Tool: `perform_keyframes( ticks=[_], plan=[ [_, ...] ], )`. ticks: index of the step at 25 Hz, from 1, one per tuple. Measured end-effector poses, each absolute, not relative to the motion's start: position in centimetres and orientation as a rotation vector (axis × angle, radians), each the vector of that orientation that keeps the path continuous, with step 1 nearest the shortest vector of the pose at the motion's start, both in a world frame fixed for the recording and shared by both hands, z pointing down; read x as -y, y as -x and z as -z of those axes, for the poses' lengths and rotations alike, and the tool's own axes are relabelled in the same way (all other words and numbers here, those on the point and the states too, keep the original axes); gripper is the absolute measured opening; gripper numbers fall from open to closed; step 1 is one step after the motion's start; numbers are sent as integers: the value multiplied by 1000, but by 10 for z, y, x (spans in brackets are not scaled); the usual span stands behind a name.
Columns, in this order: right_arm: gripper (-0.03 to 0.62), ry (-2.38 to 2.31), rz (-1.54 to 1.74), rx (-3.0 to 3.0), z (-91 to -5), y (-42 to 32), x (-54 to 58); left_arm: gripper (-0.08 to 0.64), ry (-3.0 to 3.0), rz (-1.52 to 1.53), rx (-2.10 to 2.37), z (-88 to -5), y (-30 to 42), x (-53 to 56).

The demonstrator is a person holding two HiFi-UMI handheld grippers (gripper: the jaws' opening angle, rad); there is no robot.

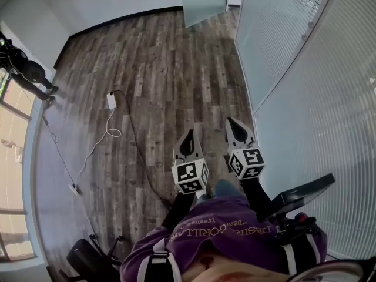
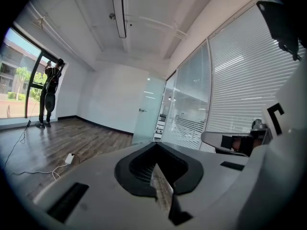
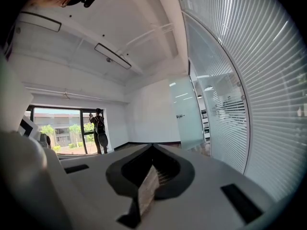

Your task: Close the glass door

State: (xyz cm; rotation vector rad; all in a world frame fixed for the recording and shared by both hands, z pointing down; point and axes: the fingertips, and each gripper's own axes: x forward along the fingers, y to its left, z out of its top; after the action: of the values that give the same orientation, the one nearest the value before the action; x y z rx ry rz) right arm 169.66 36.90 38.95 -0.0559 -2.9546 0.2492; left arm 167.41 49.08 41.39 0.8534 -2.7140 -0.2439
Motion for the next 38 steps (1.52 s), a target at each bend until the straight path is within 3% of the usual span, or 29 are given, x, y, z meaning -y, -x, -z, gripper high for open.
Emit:
perform_keyframes(
  ticks=[22,38],
  plan=[
    [-9,164,-193,2955,-375,-1542,-264,0,-729,310,2814,-387,-1524,-385],
    [-9,204,-257,2949,-393,-1423,-255,0,-680,277,2836,-402,-1408,-380]
  ],
)
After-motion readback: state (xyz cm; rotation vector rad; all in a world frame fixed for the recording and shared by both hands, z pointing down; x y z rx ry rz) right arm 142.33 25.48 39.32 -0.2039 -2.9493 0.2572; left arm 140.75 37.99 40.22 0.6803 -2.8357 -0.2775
